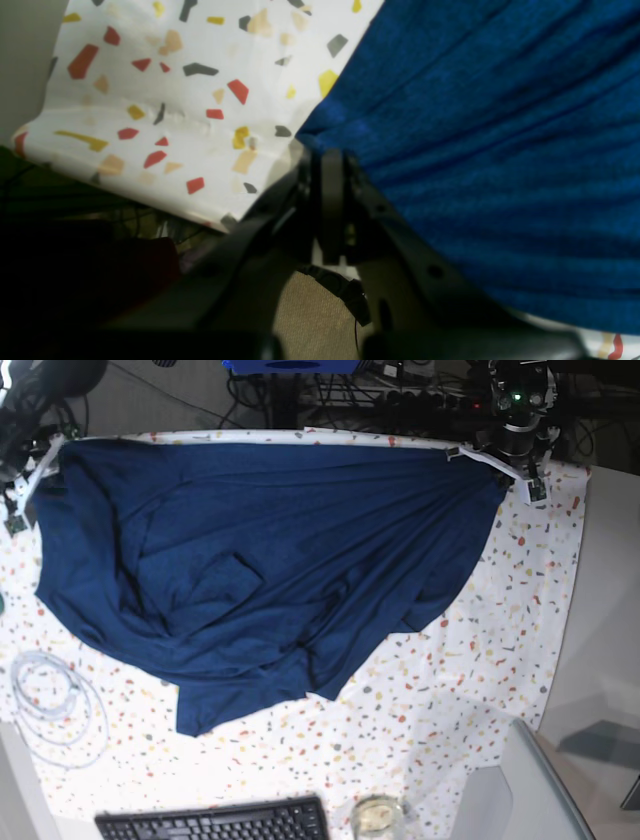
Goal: Layout the t-shirt on the table in an organized manner, then fold the t-shirt properly
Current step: 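Regrasp the shirt edge with the right gripper beside its previous hold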
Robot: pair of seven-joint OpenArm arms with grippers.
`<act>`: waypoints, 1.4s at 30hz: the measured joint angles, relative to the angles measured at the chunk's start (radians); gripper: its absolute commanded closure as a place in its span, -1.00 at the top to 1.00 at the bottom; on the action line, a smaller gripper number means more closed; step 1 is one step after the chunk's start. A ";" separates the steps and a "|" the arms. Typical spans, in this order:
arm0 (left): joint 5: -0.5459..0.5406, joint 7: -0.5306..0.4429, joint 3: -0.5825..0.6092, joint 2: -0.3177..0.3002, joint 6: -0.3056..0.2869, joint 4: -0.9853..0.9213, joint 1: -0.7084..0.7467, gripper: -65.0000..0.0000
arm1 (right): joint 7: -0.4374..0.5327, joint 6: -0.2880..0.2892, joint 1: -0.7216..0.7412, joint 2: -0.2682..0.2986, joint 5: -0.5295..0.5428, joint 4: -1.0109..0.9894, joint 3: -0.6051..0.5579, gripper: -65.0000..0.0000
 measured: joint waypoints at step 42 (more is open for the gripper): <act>0.003 0.000 0.001 0.008 -0.002 0.004 0.014 -1.00 | 0.147 0.002 0.017 0.019 -0.316 -0.091 -0.561 -0.94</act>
